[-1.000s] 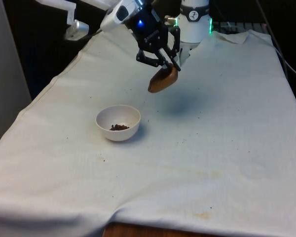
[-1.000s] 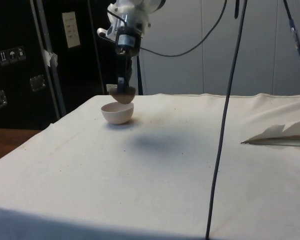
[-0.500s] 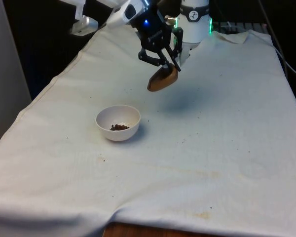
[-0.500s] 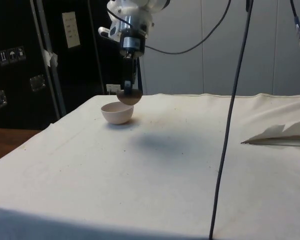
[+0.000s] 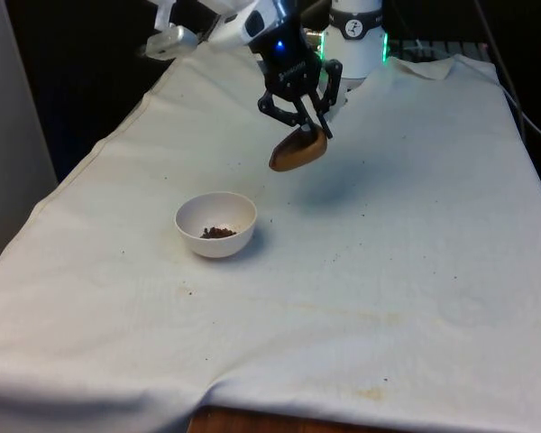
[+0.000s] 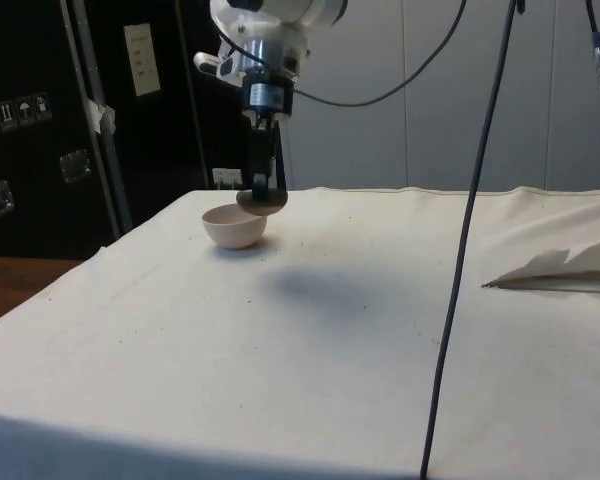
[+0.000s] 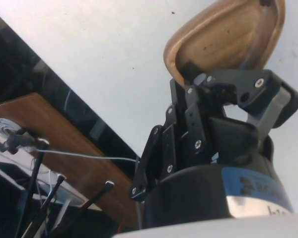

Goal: Pour the coffee beans from the cup into the bowl.

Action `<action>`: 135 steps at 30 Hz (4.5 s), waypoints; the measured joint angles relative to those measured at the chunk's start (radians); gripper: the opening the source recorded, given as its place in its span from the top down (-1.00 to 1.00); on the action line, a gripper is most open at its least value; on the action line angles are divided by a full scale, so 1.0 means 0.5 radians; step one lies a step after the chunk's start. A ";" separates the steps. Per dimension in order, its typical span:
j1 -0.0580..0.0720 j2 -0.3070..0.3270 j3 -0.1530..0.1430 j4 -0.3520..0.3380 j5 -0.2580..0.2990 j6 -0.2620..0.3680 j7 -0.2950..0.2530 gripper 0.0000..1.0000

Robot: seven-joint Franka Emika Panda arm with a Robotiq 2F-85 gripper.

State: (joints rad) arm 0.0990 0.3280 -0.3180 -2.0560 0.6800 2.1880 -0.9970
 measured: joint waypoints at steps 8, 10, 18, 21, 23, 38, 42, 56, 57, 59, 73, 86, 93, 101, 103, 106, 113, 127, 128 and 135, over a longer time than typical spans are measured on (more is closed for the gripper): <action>0.000 -0.034 0.048 -0.080 -0.066 0.134 0.004 0.99; 0.000 -0.038 0.052 -0.090 -0.078 0.150 0.006 0.99; 0.000 -0.068 0.096 -0.164 -0.144 0.274 0.014 0.99; 0.000 -0.072 0.110 -0.178 -0.164 0.308 0.026 0.99; 0.000 -0.076 0.132 -0.200 -0.186 0.366 0.040 0.99; 0.000 -0.078 0.236 -0.296 -0.282 0.648 0.098 0.99; 0.000 -0.078 0.268 -0.326 -0.314 0.726 0.122 0.99; 0.000 -0.076 0.388 -0.446 -0.478 0.976 0.278 0.99; 0.000 -0.076 0.396 -0.456 -0.494 0.994 0.292 0.99; 0.000 -0.074 0.420 -0.480 -0.542 1.046 0.338 0.99; 0.000 -0.068 0.498 -0.578 -0.804 1.208 0.572 0.99; 0.000 -0.078 0.530 -0.638 -1.154 1.246 0.862 0.99; 0.000 -0.080 0.544 -0.662 -1.370 1.246 1.048 0.99; 0.000 -0.080 0.564 -0.672 -1.608 1.242 1.264 0.99; 0.000 -0.078 0.576 -0.670 -1.664 1.244 1.322 0.99; 0.000 -0.074 0.596 -0.670 -1.734 1.260 1.404 0.99; 0.000 -0.036 0.602 -0.692 -1.808 1.390 1.478 0.99; -0.010 0.118 0.586 -0.684 -1.810 1.616 1.468 0.82; -0.012 0.116 0.586 -0.684 -1.810 1.616 1.466 0.73; -0.016 0.114 0.586 -0.684 -1.810 1.622 1.462 -0.05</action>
State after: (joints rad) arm 0.0910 0.3850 -0.0250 -2.3980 -0.2250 2.9990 -0.2660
